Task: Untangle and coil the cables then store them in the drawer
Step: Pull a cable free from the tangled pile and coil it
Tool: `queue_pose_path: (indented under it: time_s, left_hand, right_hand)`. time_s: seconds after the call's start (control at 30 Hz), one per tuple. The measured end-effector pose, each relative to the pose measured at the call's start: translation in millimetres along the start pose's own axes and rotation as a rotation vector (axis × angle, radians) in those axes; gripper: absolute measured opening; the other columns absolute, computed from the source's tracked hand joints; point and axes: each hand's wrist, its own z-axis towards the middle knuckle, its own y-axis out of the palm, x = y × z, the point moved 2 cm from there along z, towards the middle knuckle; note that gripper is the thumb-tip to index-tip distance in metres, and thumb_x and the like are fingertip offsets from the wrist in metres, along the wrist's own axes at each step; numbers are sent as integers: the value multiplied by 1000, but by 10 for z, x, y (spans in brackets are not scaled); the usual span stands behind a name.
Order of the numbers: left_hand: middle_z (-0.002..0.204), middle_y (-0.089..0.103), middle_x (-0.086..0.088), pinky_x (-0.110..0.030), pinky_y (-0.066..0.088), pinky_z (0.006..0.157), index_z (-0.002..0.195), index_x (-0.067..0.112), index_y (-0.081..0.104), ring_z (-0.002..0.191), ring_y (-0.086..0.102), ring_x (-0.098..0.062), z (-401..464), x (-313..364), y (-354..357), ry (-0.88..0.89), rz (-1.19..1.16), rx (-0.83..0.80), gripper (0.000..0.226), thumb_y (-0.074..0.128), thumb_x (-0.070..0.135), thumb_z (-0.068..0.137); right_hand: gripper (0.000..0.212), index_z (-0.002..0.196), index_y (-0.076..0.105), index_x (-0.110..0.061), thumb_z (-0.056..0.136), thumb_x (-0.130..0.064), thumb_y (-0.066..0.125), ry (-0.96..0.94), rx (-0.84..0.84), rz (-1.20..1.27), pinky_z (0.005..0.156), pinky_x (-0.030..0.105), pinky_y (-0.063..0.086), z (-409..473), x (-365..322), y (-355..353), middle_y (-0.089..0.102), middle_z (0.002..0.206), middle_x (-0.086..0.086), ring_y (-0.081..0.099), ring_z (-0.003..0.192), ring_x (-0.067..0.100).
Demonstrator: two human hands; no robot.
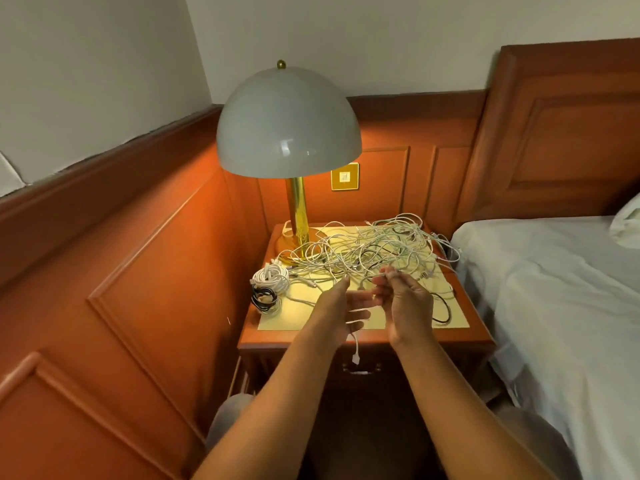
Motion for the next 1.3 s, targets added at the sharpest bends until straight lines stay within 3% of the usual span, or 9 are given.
queue_pose_path:
  time_s: [0.27,0.37,0.43,0.57,0.67,0.83,1.0,1.17,1.3]
  left_hand:
    - [57,58,-1,-29,41,62,76,9,58,62,53,-14,169,155,58,80,-266,122,25,51,15,99]
    - [64,46,-4,-28,43,59,81,4,58,56,48,-14,205,217,37,119,-306,80,21,48,10,99]
    - [65,45,-3,-26,46,57,87,2,62,53,49,-13,228,246,2,139,-285,31,21,47,10,99]
    - [62,48,-2,-21,46,49,94,-1,65,46,49,-9,211,358,-2,137,-279,-89,23,45,9,99]
    - [60,54,0,-21,40,48,92,3,63,46,47,-9,165,488,-33,148,-213,-165,24,41,10,98]
    - [64,57,-2,-23,46,55,88,3,65,53,53,-13,111,627,-167,248,-48,-209,28,42,10,101]
    - [60,61,-5,-26,52,56,84,1,63,52,59,-17,106,640,-196,307,42,-249,28,43,11,101]
    - [54,52,-4,-22,36,47,79,3,63,46,43,-15,94,591,-195,398,259,-302,31,44,16,101]
    - [52,53,0,-22,35,50,79,5,62,46,43,-13,80,634,-152,424,513,-278,34,43,20,104]
  right_hand:
    - [21,83,71,-11,96,-23,59,57,9,-292,50,22,40,-373,340,-194,66,73,7,53,56,13]
    - [9,93,65,-19,96,-22,58,-229,35,-601,71,21,46,-333,217,-267,61,96,-1,57,86,10]
    - [26,121,58,-23,96,-16,58,-337,-67,-751,94,23,42,-191,167,-244,48,125,-7,48,113,8]
    - [43,138,51,-24,96,-27,59,-135,-510,-733,111,26,21,43,339,-79,34,147,-11,22,143,6]
    - [34,102,70,-11,93,-39,53,-92,-557,-608,96,27,42,31,464,-54,70,105,3,61,108,12]
    - [27,92,68,-8,102,-21,46,-9,-595,-619,67,21,48,81,569,-116,60,63,1,54,59,17]
    - [23,95,68,-14,102,-22,47,171,-609,-820,64,32,47,401,513,-178,60,69,4,53,60,17]
    - [54,68,59,-7,77,-60,67,-71,-485,-1378,57,29,35,1013,-37,93,53,62,7,45,57,18]
    - [28,78,62,-9,89,-34,66,-236,-648,-1553,54,26,34,1218,-487,451,56,74,3,51,72,19]
